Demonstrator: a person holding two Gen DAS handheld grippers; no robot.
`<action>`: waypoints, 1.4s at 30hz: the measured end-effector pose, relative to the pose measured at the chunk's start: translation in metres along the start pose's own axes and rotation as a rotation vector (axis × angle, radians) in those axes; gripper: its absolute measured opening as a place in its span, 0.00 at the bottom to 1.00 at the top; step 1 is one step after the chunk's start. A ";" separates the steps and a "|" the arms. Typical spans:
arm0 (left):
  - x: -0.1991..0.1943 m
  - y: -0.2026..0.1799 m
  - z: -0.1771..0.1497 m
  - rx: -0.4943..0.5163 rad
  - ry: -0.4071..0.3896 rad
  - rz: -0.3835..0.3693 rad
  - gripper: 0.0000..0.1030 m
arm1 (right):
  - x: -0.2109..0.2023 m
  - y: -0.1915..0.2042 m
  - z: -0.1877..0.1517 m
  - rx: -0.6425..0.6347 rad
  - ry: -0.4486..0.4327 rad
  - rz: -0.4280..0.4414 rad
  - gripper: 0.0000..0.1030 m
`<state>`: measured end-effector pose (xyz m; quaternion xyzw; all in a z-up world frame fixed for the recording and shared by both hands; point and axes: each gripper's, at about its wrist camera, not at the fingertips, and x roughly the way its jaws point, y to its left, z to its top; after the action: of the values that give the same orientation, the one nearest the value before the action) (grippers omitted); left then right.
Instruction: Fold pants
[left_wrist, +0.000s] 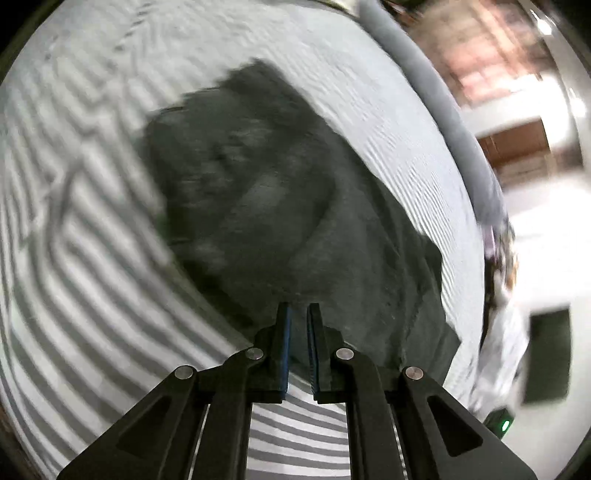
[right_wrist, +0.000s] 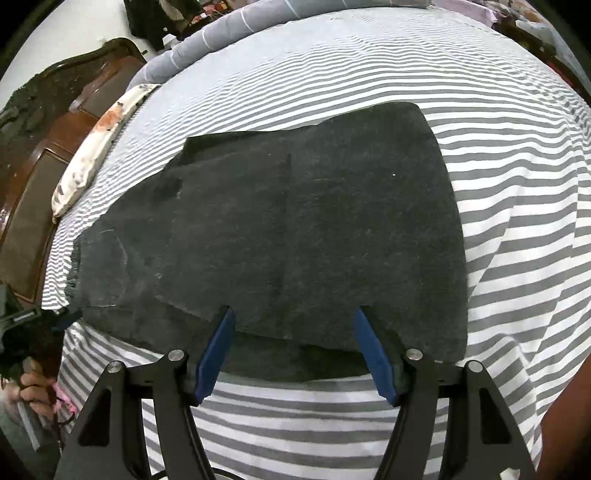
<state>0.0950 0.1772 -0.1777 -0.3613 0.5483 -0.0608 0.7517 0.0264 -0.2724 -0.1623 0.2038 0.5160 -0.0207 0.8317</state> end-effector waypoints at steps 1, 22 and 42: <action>-0.001 0.010 0.003 -0.037 -0.004 0.004 0.09 | 0.001 0.004 0.000 0.002 -0.001 0.003 0.64; -0.009 0.076 0.031 -0.303 -0.097 -0.064 0.38 | 0.007 0.010 -0.005 0.011 0.035 0.016 0.64; 0.011 0.092 0.062 -0.388 -0.123 -0.201 0.33 | 0.018 0.056 0.007 -0.092 0.039 -0.015 0.64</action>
<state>0.1251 0.2693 -0.2339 -0.5550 0.4640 -0.0066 0.6903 0.0544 -0.2206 -0.1579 0.1616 0.5342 0.0010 0.8298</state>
